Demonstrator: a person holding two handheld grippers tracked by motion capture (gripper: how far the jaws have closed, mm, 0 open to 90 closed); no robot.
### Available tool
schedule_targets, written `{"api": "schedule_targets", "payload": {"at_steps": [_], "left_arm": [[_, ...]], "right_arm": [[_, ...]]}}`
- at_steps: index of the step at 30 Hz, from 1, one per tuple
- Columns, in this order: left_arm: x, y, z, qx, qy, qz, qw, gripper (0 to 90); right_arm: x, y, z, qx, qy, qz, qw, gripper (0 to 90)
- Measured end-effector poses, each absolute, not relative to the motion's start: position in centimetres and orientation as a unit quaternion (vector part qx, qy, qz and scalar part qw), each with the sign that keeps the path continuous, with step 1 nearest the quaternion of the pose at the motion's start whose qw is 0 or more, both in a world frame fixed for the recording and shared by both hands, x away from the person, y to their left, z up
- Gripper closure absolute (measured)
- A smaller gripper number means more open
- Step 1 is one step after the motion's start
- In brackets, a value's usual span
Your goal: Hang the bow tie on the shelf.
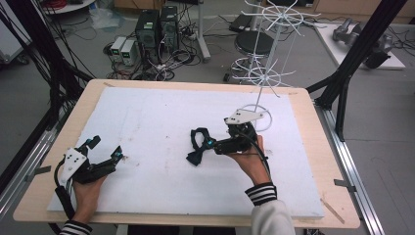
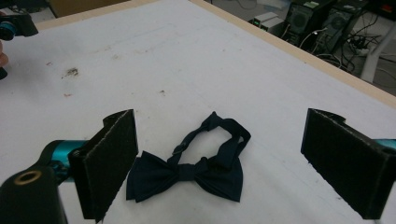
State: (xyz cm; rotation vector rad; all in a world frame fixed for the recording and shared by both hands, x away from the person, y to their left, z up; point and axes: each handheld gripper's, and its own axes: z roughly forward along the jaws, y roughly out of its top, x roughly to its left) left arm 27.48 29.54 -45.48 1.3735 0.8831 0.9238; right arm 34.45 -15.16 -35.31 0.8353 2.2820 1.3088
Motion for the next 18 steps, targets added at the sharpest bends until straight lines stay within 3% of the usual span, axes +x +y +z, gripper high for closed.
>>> {"api": "schedule_targets", "payload": {"at_steps": [18], "left_arm": [[27.5,29.5,-45.5,0.591,0.380,0.397,0.591,15.0]], "right_arm": [[38.0,-11.9,-36.1,0.324,0.840,0.396,0.180,10.6]]}}
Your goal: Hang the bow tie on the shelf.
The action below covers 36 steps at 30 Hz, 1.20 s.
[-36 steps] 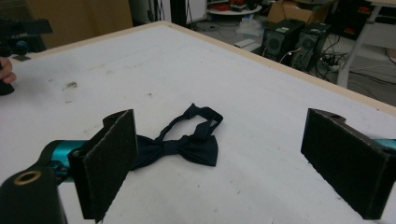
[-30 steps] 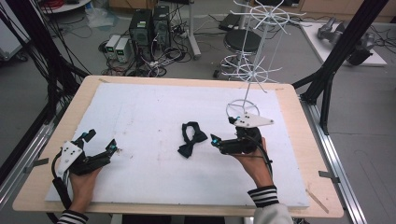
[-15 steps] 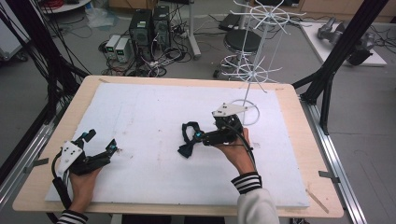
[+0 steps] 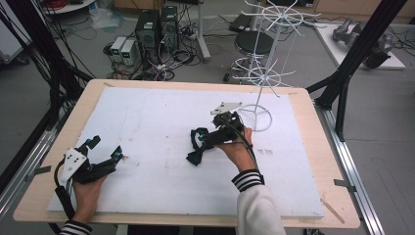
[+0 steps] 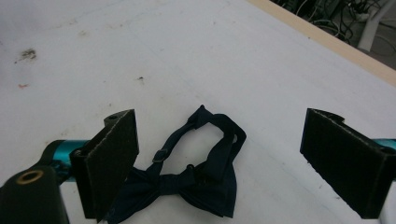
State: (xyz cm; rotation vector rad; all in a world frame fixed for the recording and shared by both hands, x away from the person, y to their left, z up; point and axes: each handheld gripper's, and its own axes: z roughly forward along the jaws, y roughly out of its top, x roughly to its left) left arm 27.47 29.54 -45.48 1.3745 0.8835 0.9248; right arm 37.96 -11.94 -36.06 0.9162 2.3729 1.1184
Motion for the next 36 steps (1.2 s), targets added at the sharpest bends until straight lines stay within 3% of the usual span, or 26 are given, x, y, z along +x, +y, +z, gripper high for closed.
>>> {"api": "schedule_targets", "payload": {"at_steps": [6,12,14,27,36], "left_arm": [[27.5,29.6,-45.5,0.590,0.380,0.397,0.591,15.0],[27.5,29.6,-45.5,0.590,0.380,0.396,0.592,15.0],[27.5,29.6,-45.5,0.591,0.380,0.396,0.591,15.0],[27.5,29.6,-45.5,0.591,0.379,0.396,0.592,15.0],[27.5,29.6,-45.5,0.591,0.379,0.396,0.592,15.0]], "right_arm": [[39.2,-11.4,-36.8,0.341,0.848,0.360,0.185,10.8],[40.4,-11.2,-37.8,0.358,0.852,0.348,0.159,10.8],[40.6,-11.1,-38.0,0.362,0.854,0.340,0.153,16.2],[41.7,-9.9,-39.4,0.383,0.862,0.305,0.134,22.1],[42.4,-9.8,-40.4,0.405,0.863,0.280,0.114,33.6]]}}
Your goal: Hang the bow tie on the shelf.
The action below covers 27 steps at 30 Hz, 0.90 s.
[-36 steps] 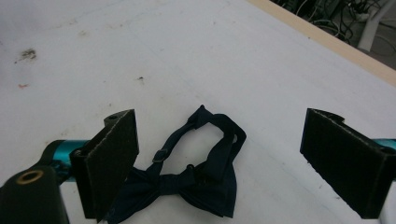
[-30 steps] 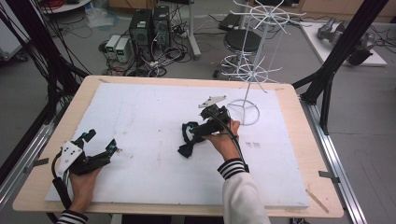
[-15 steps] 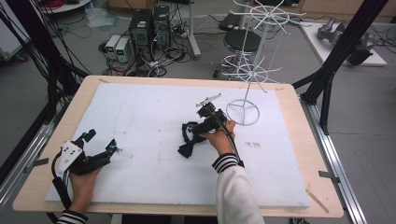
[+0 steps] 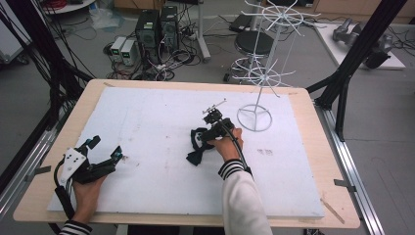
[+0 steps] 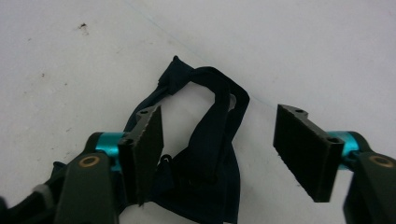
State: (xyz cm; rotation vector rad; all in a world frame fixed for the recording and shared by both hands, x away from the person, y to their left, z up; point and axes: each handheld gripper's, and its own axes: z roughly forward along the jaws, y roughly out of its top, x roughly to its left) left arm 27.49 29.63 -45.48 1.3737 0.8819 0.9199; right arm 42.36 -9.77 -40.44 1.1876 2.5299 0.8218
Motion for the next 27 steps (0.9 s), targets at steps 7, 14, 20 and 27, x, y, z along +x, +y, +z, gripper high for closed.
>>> {"api": "schedule_targets", "payload": {"at_steps": [7,14,20,27], "left_arm": [[27.5,29.6,-45.5,0.589,0.380,0.396,0.593,15.0],[27.5,29.6,-45.5,0.589,0.380,0.396,0.593,15.0],[27.5,29.6,-45.5,0.589,0.380,0.396,0.593,15.0],[27.5,29.6,-45.5,0.589,0.380,0.395,0.593,15.0]], "right_arm": [[42.7,-9.7,-41.1,0.420,0.861,0.272,0.095,40.8],[42.9,-9.5,-41.7,0.434,0.861,0.258,0.070,50.7],[42.9,-9.5,-41.7,0.440,0.858,0.258,0.069,57.9],[42.8,-9.1,-41.7,0.425,0.866,0.255,0.069,72.2]]}}
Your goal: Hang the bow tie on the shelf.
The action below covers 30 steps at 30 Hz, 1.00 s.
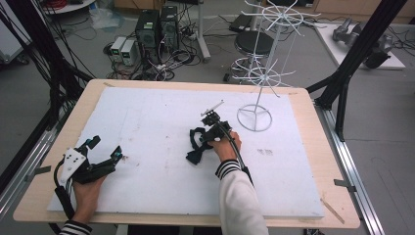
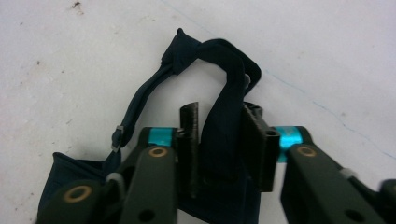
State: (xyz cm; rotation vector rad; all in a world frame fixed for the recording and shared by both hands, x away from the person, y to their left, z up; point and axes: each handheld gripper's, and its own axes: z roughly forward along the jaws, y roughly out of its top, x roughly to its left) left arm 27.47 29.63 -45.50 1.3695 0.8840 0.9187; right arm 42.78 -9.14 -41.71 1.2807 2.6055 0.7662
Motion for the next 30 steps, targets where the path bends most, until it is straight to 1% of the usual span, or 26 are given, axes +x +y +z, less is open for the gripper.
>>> {"api": "schedule_targets", "payload": {"at_steps": [1,7,11,16,23,30], "left_arm": [[27.5,29.6,-45.5,0.589,0.380,0.396,0.593,15.0],[27.5,29.6,-45.5,0.589,0.380,0.396,0.593,15.0],[27.5,29.6,-45.5,0.589,0.380,0.395,0.594,15.0],[27.5,29.6,-45.5,0.589,0.380,0.396,0.593,15.0],[27.5,29.6,-45.5,0.589,0.380,0.396,0.593,15.0],[27.5,29.6,-45.5,0.590,0.379,0.396,0.593,15.0]], "right_arm": [[42.8,-9.1,-41.7,0.425,0.866,0.255,0.069,72.2],[42.7,-9.1,-41.6,0.419,0.869,0.253,0.073,82.8],[42.7,-9.2,-41.5,0.424,0.866,0.257,0.065,86.1],[42.6,-9.4,-41.4,0.426,0.864,0.261,0.060,86.9],[42.2,-9.6,-41.2,0.425,0.860,0.273,0.067,87.2],[41.3,-10.2,-39.9,0.410,0.855,0.307,0.086,87.2]]}}
